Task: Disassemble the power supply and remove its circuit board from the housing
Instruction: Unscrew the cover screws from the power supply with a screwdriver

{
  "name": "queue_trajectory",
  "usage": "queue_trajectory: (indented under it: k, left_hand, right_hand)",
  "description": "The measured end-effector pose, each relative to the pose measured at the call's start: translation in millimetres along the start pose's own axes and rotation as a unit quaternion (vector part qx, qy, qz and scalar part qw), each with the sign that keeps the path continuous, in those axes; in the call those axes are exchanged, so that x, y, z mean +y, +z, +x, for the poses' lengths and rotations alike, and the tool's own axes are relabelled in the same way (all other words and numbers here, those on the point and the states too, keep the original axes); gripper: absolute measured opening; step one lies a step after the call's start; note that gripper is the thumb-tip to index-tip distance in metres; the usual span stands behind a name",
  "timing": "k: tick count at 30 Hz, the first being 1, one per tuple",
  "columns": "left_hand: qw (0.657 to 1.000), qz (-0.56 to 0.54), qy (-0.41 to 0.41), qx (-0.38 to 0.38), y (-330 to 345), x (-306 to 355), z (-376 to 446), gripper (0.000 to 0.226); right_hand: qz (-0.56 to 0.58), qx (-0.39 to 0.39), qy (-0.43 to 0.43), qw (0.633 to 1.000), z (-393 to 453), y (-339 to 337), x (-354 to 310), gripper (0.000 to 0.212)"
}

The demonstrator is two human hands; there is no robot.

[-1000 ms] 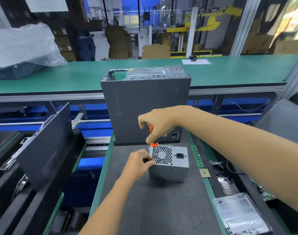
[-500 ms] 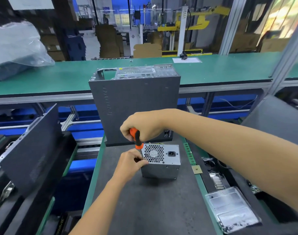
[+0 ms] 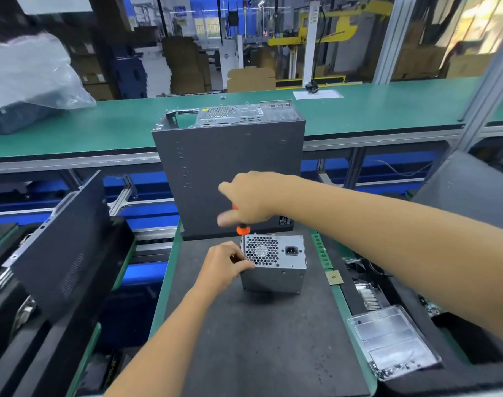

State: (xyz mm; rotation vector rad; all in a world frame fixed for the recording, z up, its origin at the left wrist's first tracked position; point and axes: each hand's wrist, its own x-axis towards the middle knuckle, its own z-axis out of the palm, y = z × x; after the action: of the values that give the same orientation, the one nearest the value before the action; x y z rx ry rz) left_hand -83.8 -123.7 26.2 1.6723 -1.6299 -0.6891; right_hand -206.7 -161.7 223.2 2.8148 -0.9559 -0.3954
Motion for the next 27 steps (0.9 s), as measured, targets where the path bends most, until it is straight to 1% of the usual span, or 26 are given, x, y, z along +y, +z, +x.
queue_trajectory:
  k: [1,2,3,4,5,6,7,8,9,10,11,12,13,15,16,17,18,20,21,22,23,24,25,26,27]
  left_hand:
    - [1.0,0.001,0.0,-0.002,0.1,0.0,-0.5,0.024]
    - [1.0,0.001,-0.001,-0.003,0.3,0.4,-1.1,0.024]
    - [1.0,-0.001,-0.001,-0.004,0.5,0.4,-1.6,0.025]
    - [1.0,-0.004,0.0,-0.003,0.9,0.4,-2.1,0.027]
    - [1.0,-0.003,0.003,0.0,1.1,0.4,-2.4,0.029]
    - [1.0,-0.001,0.006,0.003,1.4,0.4,-2.6,0.031]
    - [1.0,0.0,0.006,0.005,1.6,0.3,-2.5,0.032]
    - [1.0,0.0,0.004,0.006,1.8,0.3,-2.2,0.031]
    - [1.0,0.0,0.001,0.005,1.8,0.1,-1.9,0.029]
    - [1.0,0.001,0.0,0.003,1.8,-0.4,-1.9,0.027]
    - [1.0,0.002,0.001,0.0,1.8,-0.7,-1.4,0.025]
    - [1.0,0.004,0.004,-0.002,1.9,-0.8,-0.8,0.024]
    - [1.0,0.007,0.007,-0.005,2.0,-0.7,-0.2,0.024]
    - [1.0,0.014,0.017,-0.008,2.1,0.0,1.1,0.027]
    - [1.0,0.017,0.019,-0.009,1.9,-0.3,1.4,0.028]
    - [1.0,0.019,0.019,-0.008,1.9,-1.1,1.1,0.029]
    - [1.0,0.019,0.017,-0.008,2.2,-1.7,0.5,0.029]
    - [1.0,0.016,0.016,-0.007,3.4,-3.6,-0.8,0.029]
    - [1.0,0.013,0.017,-0.01,4.1,-4.3,-1.0,0.028]
    - [1.0,0.012,0.016,-0.014,4.5,-4.7,-1.0,0.028]
    - [1.0,0.014,0.015,-0.019,4.2,-4.7,-0.7,0.027]
    - [0.999,0.016,0.015,-0.025,3.4,-4.8,0.0,0.027]
    - [0.999,0.016,0.015,-0.031,2.1,-5.0,0.7,0.027]
    - [0.999,0.013,0.015,-0.036,0.6,-5.4,1.4,0.028]
    - [0.999,0.009,0.015,-0.038,-0.9,-5.8,2.0,0.03]
  right_hand:
    - [-0.07,0.011,0.018,0.997,0.3,0.4,-1.1,0.019]
    - [-0.077,0.022,0.012,0.997,1.0,1.8,-0.5,0.015]
    - [-0.018,0.024,-0.004,1.0,0.5,2.7,1.2,0.013]
    - [0.087,0.016,-0.027,0.996,-1.7,2.6,3.0,0.011]
    - [0.179,0.004,-0.054,0.982,-5.2,1.7,5.6,0.011]
    - [0.239,-0.01,-0.075,0.968,-9.3,-0.7,6.9,0.02]
    - [0.252,-0.02,-0.086,0.964,-11.2,-1.4,7.7,0.026]
    - [0.23,-0.022,-0.067,0.971,-10.2,0.3,8.4,0.027]
    - [0.174,-0.021,-0.03,0.984,-9.0,2.6,8.5,0.028]
    - [0.084,-0.016,0.012,0.996,-6.8,4.7,9.1,0.032]
    - [0.014,-0.011,0.041,0.999,-5.1,5.4,10.3,0.032]
    - [-0.004,0.002,0.044,0.999,-4.0,5.6,11.9,0.027]
    - [0.034,0.014,0.029,0.999,-3.6,6.2,13.7,0.022]
    - [0.173,0.016,-0.031,0.984,-5.9,6.1,18.1,0.008]
    - [0.207,0.006,-0.063,0.976,-8.0,4.1,18.5,0.012]
    - [0.226,-0.007,-0.086,0.97,-10.6,2.8,18.3,0.02]
    - [0.235,-0.008,-0.089,0.968,-10.2,4.4,18.6,0.022]
    - [0.211,-0.001,-0.053,0.976,-6.6,7.6,13.9,0.017]
    - [0.15,0.006,-0.023,0.988,-3.9,9.4,12.2,0.024]
    - [0.044,0.007,-0.008,0.999,-1.8,9.3,10.3,0.025]
    - [-0.025,0.012,-0.014,1.0,0.3,8.1,8.3,0.019]
    - [-0.04,0.024,-0.029,0.998,3.5,8.1,7.6,0.015]
    - [0.001,0.023,-0.04,0.999,5.4,7.2,7.3,0.012]
    - [0.081,0.008,-0.054,0.995,4.9,5.2,7.8,0.009]
    - [0.153,-0.008,-0.068,0.986,2.5,2.0,9.0,0.014]
